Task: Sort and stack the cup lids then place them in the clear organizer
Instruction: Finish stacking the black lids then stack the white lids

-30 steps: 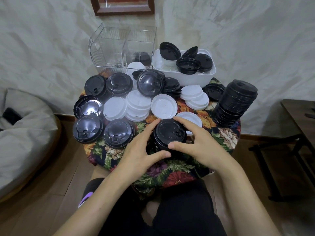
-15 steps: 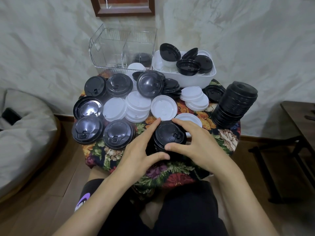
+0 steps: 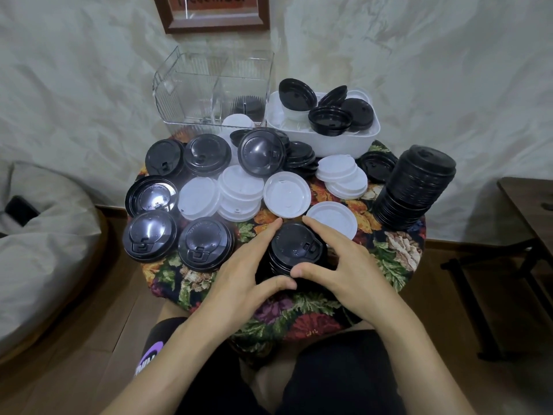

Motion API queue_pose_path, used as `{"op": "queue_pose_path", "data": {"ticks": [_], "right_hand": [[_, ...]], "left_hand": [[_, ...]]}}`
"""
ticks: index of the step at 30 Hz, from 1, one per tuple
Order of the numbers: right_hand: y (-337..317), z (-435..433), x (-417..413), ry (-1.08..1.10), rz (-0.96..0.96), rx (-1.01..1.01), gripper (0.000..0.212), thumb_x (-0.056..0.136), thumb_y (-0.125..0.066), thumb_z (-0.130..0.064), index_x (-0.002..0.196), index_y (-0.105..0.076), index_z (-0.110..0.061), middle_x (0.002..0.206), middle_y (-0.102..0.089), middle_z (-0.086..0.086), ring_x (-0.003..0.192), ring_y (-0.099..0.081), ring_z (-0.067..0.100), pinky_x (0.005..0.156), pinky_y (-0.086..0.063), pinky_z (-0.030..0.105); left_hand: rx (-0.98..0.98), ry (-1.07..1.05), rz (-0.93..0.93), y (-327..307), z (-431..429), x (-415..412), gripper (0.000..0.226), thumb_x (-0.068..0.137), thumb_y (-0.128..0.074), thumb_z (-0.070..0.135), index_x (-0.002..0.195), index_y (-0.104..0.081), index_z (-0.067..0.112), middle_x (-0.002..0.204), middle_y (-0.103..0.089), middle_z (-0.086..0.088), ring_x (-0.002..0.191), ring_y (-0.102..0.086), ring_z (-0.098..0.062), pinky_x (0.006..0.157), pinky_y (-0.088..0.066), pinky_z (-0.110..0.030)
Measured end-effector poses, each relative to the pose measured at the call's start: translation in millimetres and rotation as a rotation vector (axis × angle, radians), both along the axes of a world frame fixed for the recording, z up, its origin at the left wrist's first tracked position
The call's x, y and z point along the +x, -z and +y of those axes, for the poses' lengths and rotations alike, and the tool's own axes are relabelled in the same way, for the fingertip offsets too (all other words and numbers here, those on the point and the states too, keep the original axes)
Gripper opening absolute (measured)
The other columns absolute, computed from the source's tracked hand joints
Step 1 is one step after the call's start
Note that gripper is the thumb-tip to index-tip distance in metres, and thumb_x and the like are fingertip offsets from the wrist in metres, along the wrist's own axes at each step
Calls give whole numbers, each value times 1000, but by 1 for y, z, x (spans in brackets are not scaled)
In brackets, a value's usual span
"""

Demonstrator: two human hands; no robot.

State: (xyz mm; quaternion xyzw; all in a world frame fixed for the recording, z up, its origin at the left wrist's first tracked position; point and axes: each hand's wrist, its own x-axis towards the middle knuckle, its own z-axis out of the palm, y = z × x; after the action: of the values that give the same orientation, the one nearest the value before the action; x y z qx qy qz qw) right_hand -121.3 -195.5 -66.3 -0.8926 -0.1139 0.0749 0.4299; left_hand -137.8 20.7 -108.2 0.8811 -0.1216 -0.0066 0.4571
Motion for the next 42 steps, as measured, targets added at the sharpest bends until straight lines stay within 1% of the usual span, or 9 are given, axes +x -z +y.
{"op": "queue_pose_path", "data": {"ticks": [5, 12, 22, 25, 27, 29, 32, 36, 42], "right_hand": [[3, -10, 2, -60, 81, 48, 95, 72, -76, -73, 154, -30, -58, 150, -45, -36, 141, -41, -10, 121, -37, 38], [5, -18, 5, -109, 126, 163, 77, 81, -76, -58, 150, -43, -53, 146, -52, -32, 138, -47, -7, 120, -39, 41], [2, -18, 9, -107, 124, 170, 69, 83, -83, -49, 142, -48, -59, 139, -57, -36, 134, -50, -9, 118, -42, 39], [-11, -20, 17, -146, 173, 150, 66, 84, -85, -36, 136, -51, -58, 130, -63, -36, 125, -58, -10, 113, -47, 34], [-23, -23, 25, -173, 201, 134, 59, 84, -82, -43, 136, -57, -52, 132, -65, -31, 121, -62, -7, 111, -50, 34], [-33, -22, 37, -155, 152, 90, 55, 85, -77, -53, 138, -62, -44, 134, -65, -27, 116, -66, -2, 106, -53, 37], [-37, -6, 66, -21, 40, 132, 38, 94, -74, -42, 130, -67, -37, 124, -71, -19, 110, -69, 4, 100, -58, 42], [-38, 32, 111, 106, -169, 25, 44, 96, -71, -39, 139, -64, -30, 127, -69, -11, 101, -66, 9, 101, -54, 41], [-40, 71, 152, 147, -270, -134, 54, 93, -75, -40, 141, -58, -21, 113, -68, 0, 109, -63, 23, 90, -52, 41]], "left_hand": [[7, 6, 8, 0, 1, 0, 94, 85, -73, 62, 160, -17, 53, 155, -25, 44, 146, -23, 17, 117, -24, -15], [-39, -36, 9, -3, -2, -1, 81, 89, -54, 77, 160, -26, 49, 158, -40, 28, 145, -35, 9, 121, -35, -36], [49, -15, -18, -3, -2, -1, 85, 87, -53, 79, 159, -18, 53, 150, -42, 33, 138, -39, 11, 115, -36, -26], [79, -6, -19, -6, -3, -1, 94, 83, -65, 75, 159, -14, 54, 144, -45, 32, 133, -43, 6, 107, -37, -23], [68, -5, -30, -6, -3, 1, 94, 83, -72, 68, 158, -18, 53, 143, -46, 36, 132, -43, 11, 107, -36, -17], [65, -20, -48, -7, -2, 3, 93, 83, -73, 65, 158, -21, 51, 141, -46, 40, 131, -40, 18, 106, -32, -10], [40, -79, -65, -7, -1, 7, 90, 83, -71, 67, 156, -21, 55, 138, -40, 47, 130, -38, 19, 104, -29, -7], [31, -92, -77, -10, -3, 8, 83, 84, -67, 69, 146, -11, 70, 133, -29, 59, 127, -30, 29, 101, -25, 1], [59, -109, -46, -6, -1, 7, 97, 85, -65, 72, 163, -14, 46, 162, -33, 26, 146, -32, 3, 115, -32, -25]]}}
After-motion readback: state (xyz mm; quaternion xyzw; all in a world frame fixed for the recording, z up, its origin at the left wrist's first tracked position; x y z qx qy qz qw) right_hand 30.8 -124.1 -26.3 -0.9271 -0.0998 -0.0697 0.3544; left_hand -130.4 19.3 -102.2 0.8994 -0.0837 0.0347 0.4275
